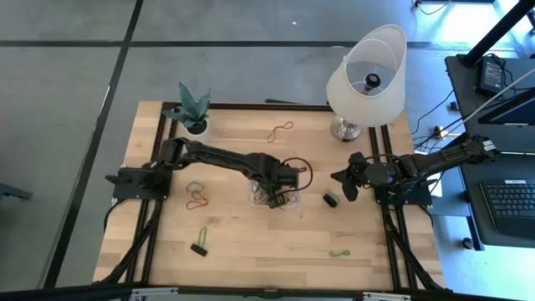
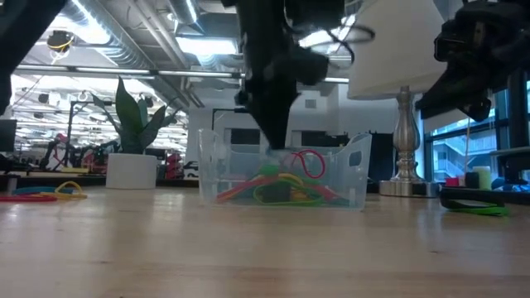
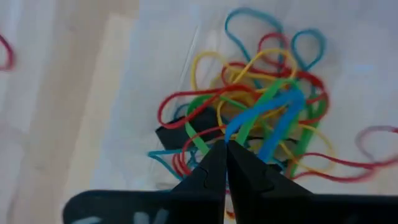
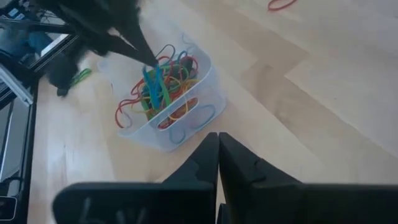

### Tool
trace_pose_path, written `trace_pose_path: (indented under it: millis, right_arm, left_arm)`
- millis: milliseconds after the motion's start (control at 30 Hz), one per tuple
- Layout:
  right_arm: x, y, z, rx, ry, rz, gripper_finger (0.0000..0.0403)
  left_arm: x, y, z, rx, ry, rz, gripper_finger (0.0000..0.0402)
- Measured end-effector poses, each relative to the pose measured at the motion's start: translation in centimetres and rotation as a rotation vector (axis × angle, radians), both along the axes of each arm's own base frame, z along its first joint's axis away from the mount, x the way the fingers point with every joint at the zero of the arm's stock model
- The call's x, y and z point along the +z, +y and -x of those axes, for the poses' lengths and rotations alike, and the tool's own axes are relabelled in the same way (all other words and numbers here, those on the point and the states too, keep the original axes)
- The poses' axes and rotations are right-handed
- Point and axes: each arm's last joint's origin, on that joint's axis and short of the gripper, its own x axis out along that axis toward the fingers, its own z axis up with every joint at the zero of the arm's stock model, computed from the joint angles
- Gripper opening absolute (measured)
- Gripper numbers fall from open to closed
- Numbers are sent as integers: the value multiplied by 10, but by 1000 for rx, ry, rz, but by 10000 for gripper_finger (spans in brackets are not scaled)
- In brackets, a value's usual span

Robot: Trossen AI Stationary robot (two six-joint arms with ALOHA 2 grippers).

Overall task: Pick and place rubber bands into bin
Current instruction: Put the blue rubber band into the transparent bin, then put the bottom right green rubber band into the transparent bin

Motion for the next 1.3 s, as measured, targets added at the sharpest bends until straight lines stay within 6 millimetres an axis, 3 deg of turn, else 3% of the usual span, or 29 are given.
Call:
trace_pose_path:
  millis: [167,333,433,633,933,1133,1300]
  right_arm:
    - [0,0,0,0,1,-1,17]
    - [0,0,0,0,2,-2,17]
    - [0,0,0,0,2,-1,17]
    - [-1,0,1,0,14,3,17]
    - [-2,0,1,-2,22,3,17]
    - [-2,0,1,0,23,6,16]
    - [-1,0,0,-3,5,1,12]
  left_arm:
    - [-18,-7,-3,-30,54,132,21]
    - [-18,-6,-3,-10,56,128,68]
    - [-10,-5,1,6,57,108,96]
    - [26,-2,13,34,15,24,122]
    - [65,-9,30,0,-74,-52,92]
    - [65,-28,42,-71,-54,-58,15]
    - [64,-45,61,-121,-48,-60,2]
